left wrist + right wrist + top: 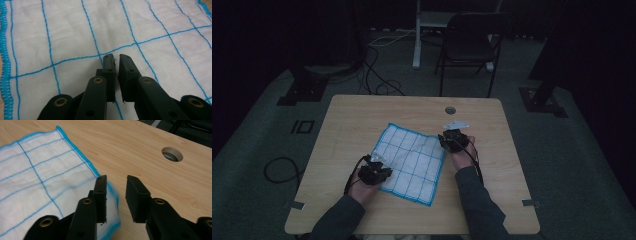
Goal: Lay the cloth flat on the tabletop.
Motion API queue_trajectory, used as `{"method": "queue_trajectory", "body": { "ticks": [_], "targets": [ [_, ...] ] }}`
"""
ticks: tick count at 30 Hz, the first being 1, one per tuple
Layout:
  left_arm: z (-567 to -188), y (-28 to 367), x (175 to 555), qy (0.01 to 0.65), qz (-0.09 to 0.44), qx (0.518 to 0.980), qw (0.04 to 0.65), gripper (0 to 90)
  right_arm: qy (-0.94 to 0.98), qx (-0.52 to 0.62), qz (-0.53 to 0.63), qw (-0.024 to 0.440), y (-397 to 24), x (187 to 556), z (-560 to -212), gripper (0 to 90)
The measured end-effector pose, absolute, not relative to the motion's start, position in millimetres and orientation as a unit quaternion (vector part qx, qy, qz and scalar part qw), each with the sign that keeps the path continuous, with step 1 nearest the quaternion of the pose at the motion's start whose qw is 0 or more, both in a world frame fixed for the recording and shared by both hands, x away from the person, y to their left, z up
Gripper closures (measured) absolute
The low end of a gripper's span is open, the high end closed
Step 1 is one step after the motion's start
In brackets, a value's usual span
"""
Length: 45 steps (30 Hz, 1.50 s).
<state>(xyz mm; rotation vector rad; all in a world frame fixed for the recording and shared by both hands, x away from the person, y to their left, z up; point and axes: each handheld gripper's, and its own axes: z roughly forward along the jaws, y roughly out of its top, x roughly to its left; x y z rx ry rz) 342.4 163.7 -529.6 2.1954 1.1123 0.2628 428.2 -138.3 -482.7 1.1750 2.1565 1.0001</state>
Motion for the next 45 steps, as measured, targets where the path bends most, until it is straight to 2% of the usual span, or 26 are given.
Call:
{"method": "queue_trajectory", "body": {
  "ticks": [3, 8, 15, 20, 26, 33, 45],
  "targets": [
    [-530.0, 161.2, 339.6, 0.426, 0.098, 0.837, 0.33, 83.1, 0.792, 0.431, 0.365, 0.232, -140.5, 420.0, -489.0, 66.3],
    [-530.8, 156.2, 335.0, 0.425, 0.095, 0.835, 0.336, 82.0, 0.805, 0.429, 0.366, 0.185, -137.7, 396.1, -510.6, 62.6],
    [-531.8, 148.9, 330.2, 0.421, 0.081, 0.835, 0.345, 80.8, 0.82, 0.415, 0.363, 0.154, -134.5, 360.5, -531.3, 59.6],
    [-531.5, 144.4, 328.6, 0.412, 0.066, 0.837, 0.355, 78.9, 0.836, 0.399, 0.342, 0.157, -134.9, 348.8, -537.4, 59.2],
    [-515.8, 157.9, 335.0, 0.424, 0.106, 0.815, 0.382, 78.6, 0.839, 0.391, 0.339, 0.169, -142.1, 349.5, -538.0, 60.9],
    [-513.2, 187.1, 353.1, 0.467, 0.161, 0.791, 0.36, 78.0, 0.838, 0.395, 0.331, 0.18, -152.1, 354.9, -537.5, 60.3],
    [-534.5, 186.6, 363.0, 0.471, 0.171, 0.799, 0.331, 79.9, 0.834, 0.398, 0.337, 0.177, -161.3, 358.6, -538.6, 60.1]
  ]
}}
